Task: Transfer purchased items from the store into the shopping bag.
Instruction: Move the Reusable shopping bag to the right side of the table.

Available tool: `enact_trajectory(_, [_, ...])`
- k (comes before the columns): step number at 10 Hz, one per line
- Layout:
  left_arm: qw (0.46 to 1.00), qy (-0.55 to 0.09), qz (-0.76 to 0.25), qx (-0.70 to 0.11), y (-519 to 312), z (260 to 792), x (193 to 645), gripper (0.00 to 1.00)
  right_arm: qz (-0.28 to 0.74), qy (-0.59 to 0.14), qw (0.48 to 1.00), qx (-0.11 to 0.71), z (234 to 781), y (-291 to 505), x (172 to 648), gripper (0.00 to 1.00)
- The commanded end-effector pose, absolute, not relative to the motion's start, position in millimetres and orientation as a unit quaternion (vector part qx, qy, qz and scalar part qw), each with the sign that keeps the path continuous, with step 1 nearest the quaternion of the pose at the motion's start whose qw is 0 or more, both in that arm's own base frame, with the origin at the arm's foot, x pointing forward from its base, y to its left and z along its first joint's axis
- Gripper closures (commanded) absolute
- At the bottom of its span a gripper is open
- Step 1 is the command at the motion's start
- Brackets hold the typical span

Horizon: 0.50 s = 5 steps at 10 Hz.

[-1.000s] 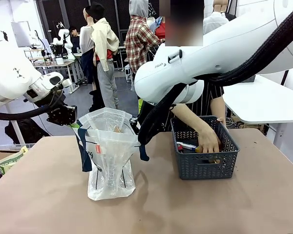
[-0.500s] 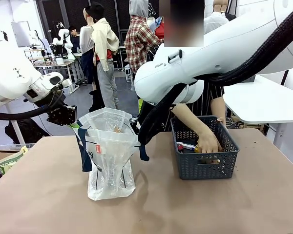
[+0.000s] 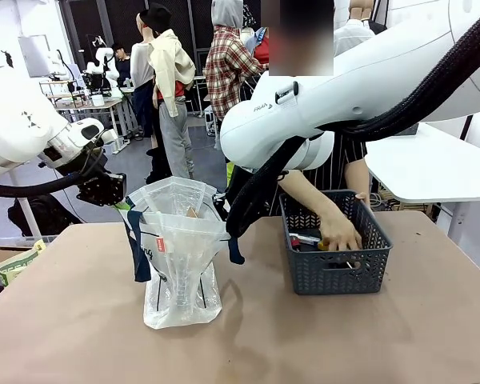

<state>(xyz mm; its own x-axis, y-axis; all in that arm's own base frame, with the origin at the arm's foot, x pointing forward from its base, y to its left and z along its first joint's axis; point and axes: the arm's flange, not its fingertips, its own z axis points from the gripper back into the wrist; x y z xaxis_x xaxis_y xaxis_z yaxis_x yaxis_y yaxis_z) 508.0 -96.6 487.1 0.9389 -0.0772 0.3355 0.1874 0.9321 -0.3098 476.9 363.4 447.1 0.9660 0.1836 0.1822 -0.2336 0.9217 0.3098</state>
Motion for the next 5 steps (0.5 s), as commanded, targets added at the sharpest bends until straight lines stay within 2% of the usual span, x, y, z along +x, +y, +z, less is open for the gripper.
enact_trajectory(1, [0.969,-0.164,-0.067,-0.169,-95.2,489.1,506.2,1.00,0.114,-0.070,0.975,0.177,446.4,359.7,476.7,1.00])
enact_trajectory(5, [0.969,-0.164,-0.067,-0.169,-95.2,489.1,506.2,1.00,0.114,-0.070,0.975,0.177,446.4,359.7,476.7,1.00])
